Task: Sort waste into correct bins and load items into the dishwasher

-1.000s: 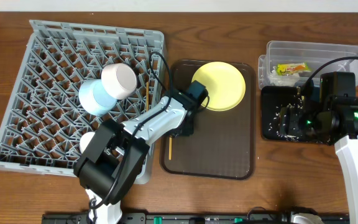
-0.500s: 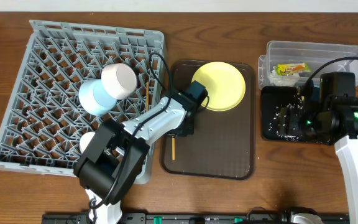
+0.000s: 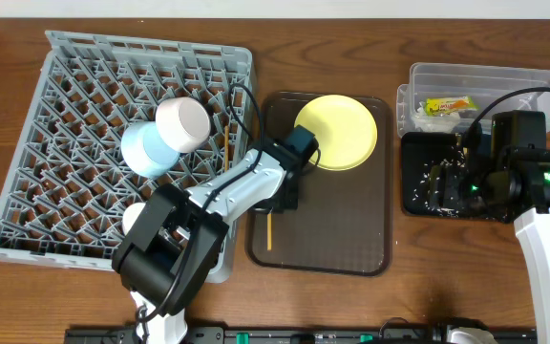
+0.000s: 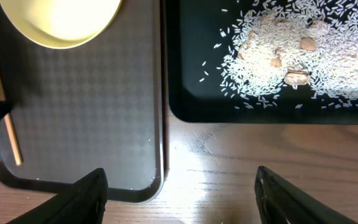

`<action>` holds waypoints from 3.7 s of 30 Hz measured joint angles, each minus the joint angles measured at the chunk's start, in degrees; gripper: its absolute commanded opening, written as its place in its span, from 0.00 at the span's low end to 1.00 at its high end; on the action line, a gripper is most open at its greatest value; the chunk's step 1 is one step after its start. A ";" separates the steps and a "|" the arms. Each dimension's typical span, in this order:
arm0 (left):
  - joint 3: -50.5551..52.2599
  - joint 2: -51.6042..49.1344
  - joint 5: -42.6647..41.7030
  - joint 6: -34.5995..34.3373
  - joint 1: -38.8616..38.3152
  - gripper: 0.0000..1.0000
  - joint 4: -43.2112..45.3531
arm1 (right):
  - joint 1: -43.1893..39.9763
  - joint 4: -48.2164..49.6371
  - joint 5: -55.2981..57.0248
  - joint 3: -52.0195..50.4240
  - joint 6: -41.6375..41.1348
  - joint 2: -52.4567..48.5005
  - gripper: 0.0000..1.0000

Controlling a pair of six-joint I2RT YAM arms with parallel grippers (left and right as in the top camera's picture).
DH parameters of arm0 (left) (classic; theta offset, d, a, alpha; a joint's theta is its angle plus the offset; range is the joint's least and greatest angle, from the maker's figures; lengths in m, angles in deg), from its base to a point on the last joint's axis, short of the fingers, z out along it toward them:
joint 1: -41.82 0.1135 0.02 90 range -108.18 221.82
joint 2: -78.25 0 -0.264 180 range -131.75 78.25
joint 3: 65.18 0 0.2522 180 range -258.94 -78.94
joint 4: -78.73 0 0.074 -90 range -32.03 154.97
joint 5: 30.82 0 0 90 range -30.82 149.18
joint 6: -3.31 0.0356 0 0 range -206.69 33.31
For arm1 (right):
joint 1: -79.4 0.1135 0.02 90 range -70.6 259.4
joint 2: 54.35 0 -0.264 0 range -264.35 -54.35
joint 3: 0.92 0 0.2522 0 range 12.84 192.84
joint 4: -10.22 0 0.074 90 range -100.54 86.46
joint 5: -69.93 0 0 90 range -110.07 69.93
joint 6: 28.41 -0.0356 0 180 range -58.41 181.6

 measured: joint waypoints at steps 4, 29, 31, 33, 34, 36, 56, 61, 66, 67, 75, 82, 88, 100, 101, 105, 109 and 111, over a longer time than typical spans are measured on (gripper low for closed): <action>-0.50 3.30 -0.68 3.21 0.00 0.06 -4.00 | 0.00 0.02 0.00 0.00 0.00 0.00 0.74; -9.27 15.08 -0.85 21.46 19.19 0.23 -14.23 | 0.00 0.02 0.00 0.00 0.00 0.00 0.74; -9.27 14.91 -0.92 21.79 19.19 0.32 -14.19 | 0.00 -0.15 0.00 0.00 0.00 0.00 0.74; -9.27 14.91 -0.92 21.81 19.19 0.33 -13.99 | 0.00 -0.20 -0.02 0.00 0.00 0.00 0.74; -9.27 14.91 -0.87 22.10 19.19 0.33 -13.97 | 0.00 -0.22 0.00 0.00 0.00 0.00 0.74; -9.27 14.91 -0.92 22.14 19.19 0.34 -13.90 | -0.02 -0.20 0.00 0.00 0.00 0.00 0.74; -11.96 15.47 -4.55 34.56 -0.50 0.67 15.15 | -0.15 0.26 3.67 0.00 -1.40 0.00 0.77; -11.96 6.82 -5.01 34.88 -4.94 0.67 20.63 | -0.33 0.17 4.02 0.00 -1.40 0.00 0.77; -11.96 -1.40 -5.38 35.23 -6.64 0.67 24.13 | -0.33 0.02 4.04 0.00 -1.40 0.00 0.77; -11.96 -3.30 -5.35 35.26 -6.71 0.67 24.55 | -0.33 0.04 4.07 0.00 -1.40 0.02 0.78; -11.96 -9.01 -5.38 35.60 -6.69 0.67 24.39 | -0.33 0.00 4.04 0.00 -1.40 0.02 0.78; -11.96 -9.03 -5.55 34.93 -6.69 0.57 16.52 | -0.33 0.00 4.07 0.00 -1.36 0.02 0.78; -12.57 -8.57 -9.25 34.71 -6.62 0.40 7.72 | -0.33 -0.07 4.07 0.00 -1.36 0.02 0.77; -12.76 -8.48 -14.67 34.23 -6.62 0.19 4.59 | -0.33 -0.13 4.07 0.00 -1.36 0.02 0.77; -12.76 -8.48 -15.02 34.29 -6.71 0.19 4.70 | -0.33 -0.13 4.07 0.00 -1.36 0.02 0.77; -12.74 -8.48 -15.76 34.12 -6.80 0.11 4.66 | -0.33 -0.13 4.07 0.00 -1.36 0.02 0.77; -12.76 -8.46 -16.04 34.32 -6.80 0.09 4.85 | -0.33 -0.13 4.07 0.00 -1.36 0.02 0.77; -12.76 -8.44 -16.09 34.29 -6.80 0.26 4.87 | -0.33 -0.13 4.07 0.00 -1.36 0.02 0.77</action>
